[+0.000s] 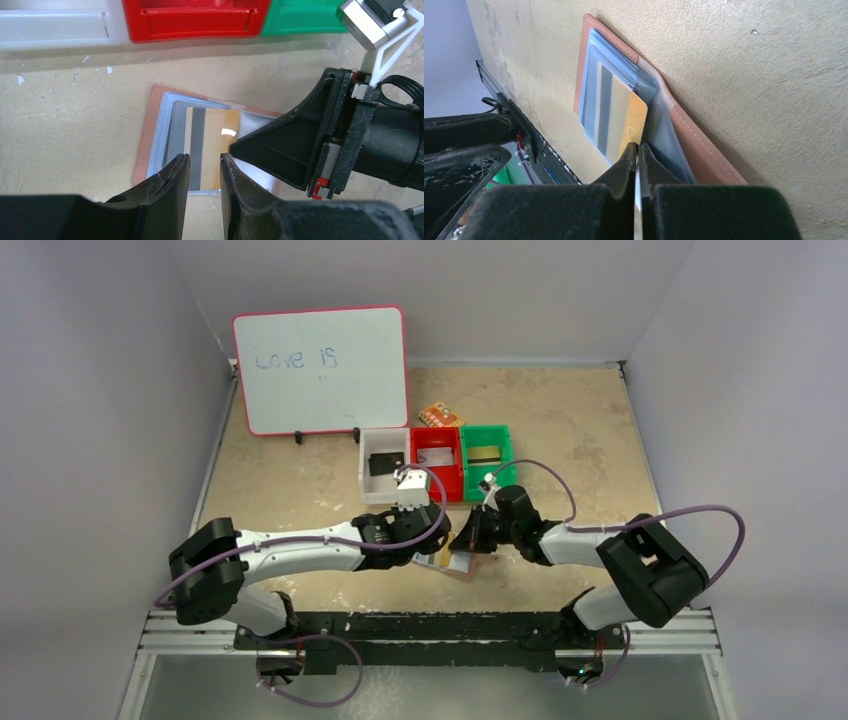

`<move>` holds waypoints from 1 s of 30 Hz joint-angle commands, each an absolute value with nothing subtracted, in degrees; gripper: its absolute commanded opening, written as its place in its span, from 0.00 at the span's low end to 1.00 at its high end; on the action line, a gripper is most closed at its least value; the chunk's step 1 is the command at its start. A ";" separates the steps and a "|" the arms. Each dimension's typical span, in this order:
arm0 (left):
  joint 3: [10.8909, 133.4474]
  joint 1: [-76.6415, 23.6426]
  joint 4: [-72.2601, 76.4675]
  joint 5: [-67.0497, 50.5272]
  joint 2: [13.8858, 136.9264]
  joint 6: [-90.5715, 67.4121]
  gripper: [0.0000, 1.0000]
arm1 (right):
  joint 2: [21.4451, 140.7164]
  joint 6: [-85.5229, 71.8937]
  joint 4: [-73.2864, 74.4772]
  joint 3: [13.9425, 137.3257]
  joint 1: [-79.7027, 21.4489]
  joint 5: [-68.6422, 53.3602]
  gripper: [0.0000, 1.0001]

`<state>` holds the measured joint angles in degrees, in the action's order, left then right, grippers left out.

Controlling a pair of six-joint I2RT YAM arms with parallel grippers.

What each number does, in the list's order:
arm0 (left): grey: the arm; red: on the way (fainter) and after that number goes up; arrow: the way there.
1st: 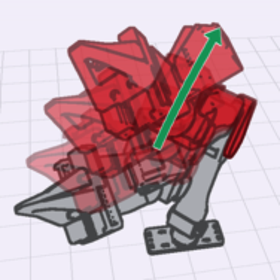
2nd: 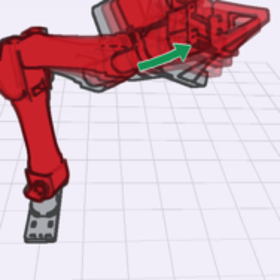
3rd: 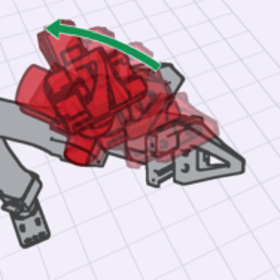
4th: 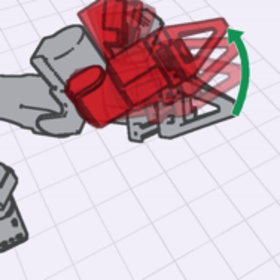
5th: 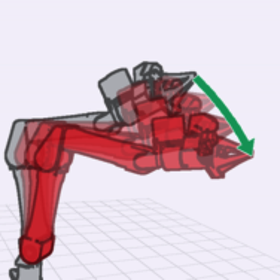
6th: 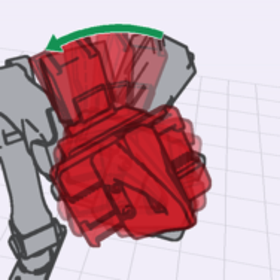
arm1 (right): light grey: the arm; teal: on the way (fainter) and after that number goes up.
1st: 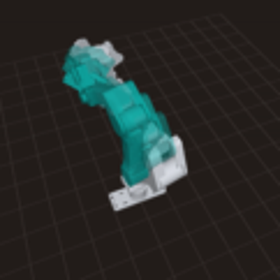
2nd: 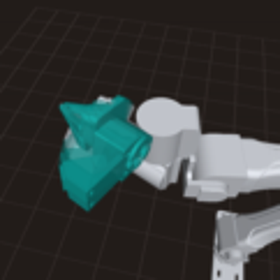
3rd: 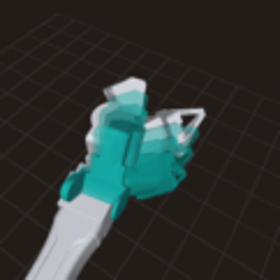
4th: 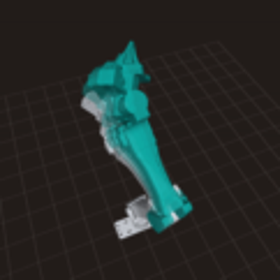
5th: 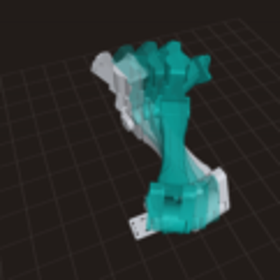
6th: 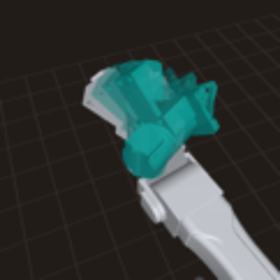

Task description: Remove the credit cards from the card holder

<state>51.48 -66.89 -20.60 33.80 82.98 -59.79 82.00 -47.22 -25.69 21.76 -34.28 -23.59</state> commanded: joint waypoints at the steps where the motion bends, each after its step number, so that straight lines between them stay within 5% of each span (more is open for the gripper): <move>1: 52.76 -67.00 -16.57 32.08 84.18 -58.36 0.28 | 83.13 -43.21 -22.33 24.09 -34.01 -22.19 0.00; 28: 48.07 -66.57 -12.72 29.31 96.33 -62.68 0.19 | 75.37 -53.59 -24.40 17.63 -32.72 -19.58 0.00; 30: 47.18 -66.68 -11.73 28.66 96.46 -62.95 0.18 | 76.10 -56.49 -28.52 16.24 -32.70 -21.05 0.06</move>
